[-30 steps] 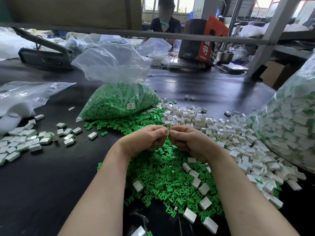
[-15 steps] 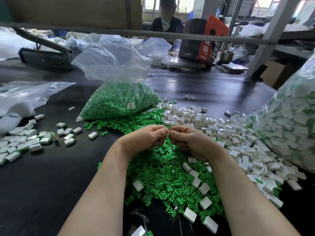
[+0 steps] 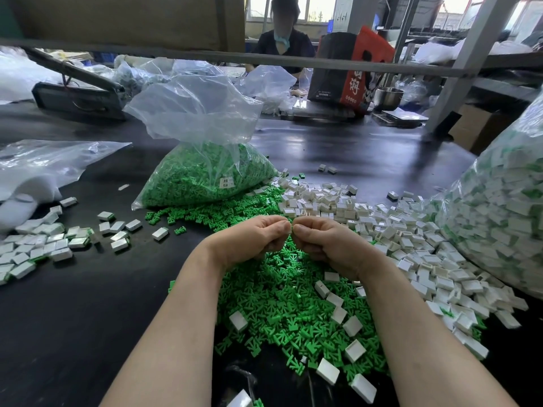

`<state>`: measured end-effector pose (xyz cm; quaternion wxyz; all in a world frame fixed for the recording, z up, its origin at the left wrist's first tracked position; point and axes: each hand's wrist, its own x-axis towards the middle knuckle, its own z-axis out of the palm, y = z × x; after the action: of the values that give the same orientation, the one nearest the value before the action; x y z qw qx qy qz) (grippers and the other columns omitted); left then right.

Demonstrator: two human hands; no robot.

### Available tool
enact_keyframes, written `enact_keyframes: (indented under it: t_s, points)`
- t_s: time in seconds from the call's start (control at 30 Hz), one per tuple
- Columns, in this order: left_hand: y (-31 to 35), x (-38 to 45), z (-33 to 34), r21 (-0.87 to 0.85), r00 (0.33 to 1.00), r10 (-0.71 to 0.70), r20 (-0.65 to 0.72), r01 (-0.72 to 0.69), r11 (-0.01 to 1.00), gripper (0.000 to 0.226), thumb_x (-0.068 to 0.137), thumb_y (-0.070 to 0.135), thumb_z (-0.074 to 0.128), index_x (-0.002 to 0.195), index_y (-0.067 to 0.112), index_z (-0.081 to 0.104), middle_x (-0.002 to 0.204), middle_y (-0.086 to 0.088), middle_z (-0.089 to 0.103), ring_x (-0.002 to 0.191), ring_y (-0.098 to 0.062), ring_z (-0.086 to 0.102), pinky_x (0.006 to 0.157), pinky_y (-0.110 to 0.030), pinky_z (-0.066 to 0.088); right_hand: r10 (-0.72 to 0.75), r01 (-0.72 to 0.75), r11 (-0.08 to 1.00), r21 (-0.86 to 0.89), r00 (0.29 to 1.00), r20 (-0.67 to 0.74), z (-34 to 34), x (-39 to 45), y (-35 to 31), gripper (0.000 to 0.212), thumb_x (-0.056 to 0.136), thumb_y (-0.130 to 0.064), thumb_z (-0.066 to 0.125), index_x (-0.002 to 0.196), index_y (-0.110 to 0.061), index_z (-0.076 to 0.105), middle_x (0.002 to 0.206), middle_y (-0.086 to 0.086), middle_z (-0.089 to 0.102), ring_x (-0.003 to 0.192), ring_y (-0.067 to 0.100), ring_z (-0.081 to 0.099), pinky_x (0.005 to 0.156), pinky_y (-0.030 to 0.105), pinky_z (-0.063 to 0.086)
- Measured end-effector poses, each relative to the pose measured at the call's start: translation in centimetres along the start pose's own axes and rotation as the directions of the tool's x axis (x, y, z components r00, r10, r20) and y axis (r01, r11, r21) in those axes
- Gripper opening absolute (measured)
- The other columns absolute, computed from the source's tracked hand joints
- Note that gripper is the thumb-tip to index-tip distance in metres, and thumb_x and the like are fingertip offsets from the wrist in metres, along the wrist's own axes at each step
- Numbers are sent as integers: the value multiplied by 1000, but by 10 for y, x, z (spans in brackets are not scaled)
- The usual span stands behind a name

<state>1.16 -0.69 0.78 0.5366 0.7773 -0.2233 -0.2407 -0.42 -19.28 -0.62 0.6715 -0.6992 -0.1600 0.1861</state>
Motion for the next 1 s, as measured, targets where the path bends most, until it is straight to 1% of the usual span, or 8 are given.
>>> enact_keyframes:
  t_s: [0.1, 0.2, 0.3, 0.37, 0.43, 0.7, 0.9, 1.0]
  points:
    - [1, -1, 1, -12, 999, 5, -31, -5, 1000, 24, 105, 26, 39, 103, 6, 52, 61, 9, 40, 48, -4, 28, 43, -13, 25, -20, 21, 1000, 14, 999, -24, -2, 0, 1, 19, 97, -24, 50, 80, -21, 59, 62, -13, 46, 50, 2, 30, 44, 13, 25]
    - [1, 0, 0, -9, 998, 29, -63, -30, 1000, 22, 104, 25, 40, 94, 11, 53, 64, 9, 45, 54, -6, 33, 49, -18, 26, -51, 51, 999, 7, 999, -12, -3, 0, 1, 20, 91, -33, 53, 82, -15, 53, 60, -12, 45, 49, 2, 30, 44, 14, 24]
    - [2, 1, -2, -78, 996, 50, -73, -55, 995, 20, 103, 19, 44, 96, 9, 61, 76, 5, 59, 68, -2, 52, 63, -13, 43, -72, 71, 997, 12, 997, 14, -4, -1, 0, 23, 93, -34, 52, 81, -15, 54, 59, -14, 47, 48, 1, 32, 43, 12, 27]
    - [3, 0, -4, -52, 994, 70, -84, -74, 996, 21, 102, 18, 47, 94, 9, 65, 67, 13, 60, 61, 3, 51, 57, -11, 42, -69, 68, 997, 26, 998, 10, -4, -1, 0, 23, 93, -34, 52, 81, -15, 55, 60, -10, 45, 48, 2, 32, 42, 13, 26]
    - [2, 1, -6, 14, 987, 98, -126, -97, 995, 18, 99, 21, 52, 94, 11, 67, 61, 11, 55, 57, -4, 46, 53, -18, 37, -58, 58, 998, 33, 998, -2, -4, -2, -1, 25, 93, -36, 53, 76, -18, 56, 59, -6, 41, 48, 5, 30, 43, 15, 24]
    - [2, 3, -9, -19, 953, 211, -220, -220, 975, 6, 91, 15, 66, 94, 13, 70, 70, 2, 70, 64, -8, 61, 59, -19, 49, -19, 19, 992, 127, 1000, 1, -6, -3, -2, 36, 79, -52, 64, 71, -16, 59, 56, -1, 45, 49, 10, 34, 44, 19, 25]
    - [9, 6, -2, 58, 910, 278, -309, -274, 960, 5, 88, 18, 70, 92, 21, 72, 69, 12, 66, 67, -3, 54, 66, -15, 46, 13, -50, 930, 365, 995, 102, -4, 0, -1, 46, 82, -52, 56, 94, -8, 58, 66, 6, 52, 52, 10, 45, 41, 19, 27]
    - [11, 8, 3, 71, 886, 290, -362, -284, 956, 5, 87, 15, 71, 89, 19, 72, 66, 19, 60, 62, -4, 46, 64, -16, 44, 1, -36, 910, 413, 996, 86, 0, 2, -1, 40, 84, -49, 54, 93, -11, 60, 71, 8, 55, 58, 13, 47, 48, 22, 25]
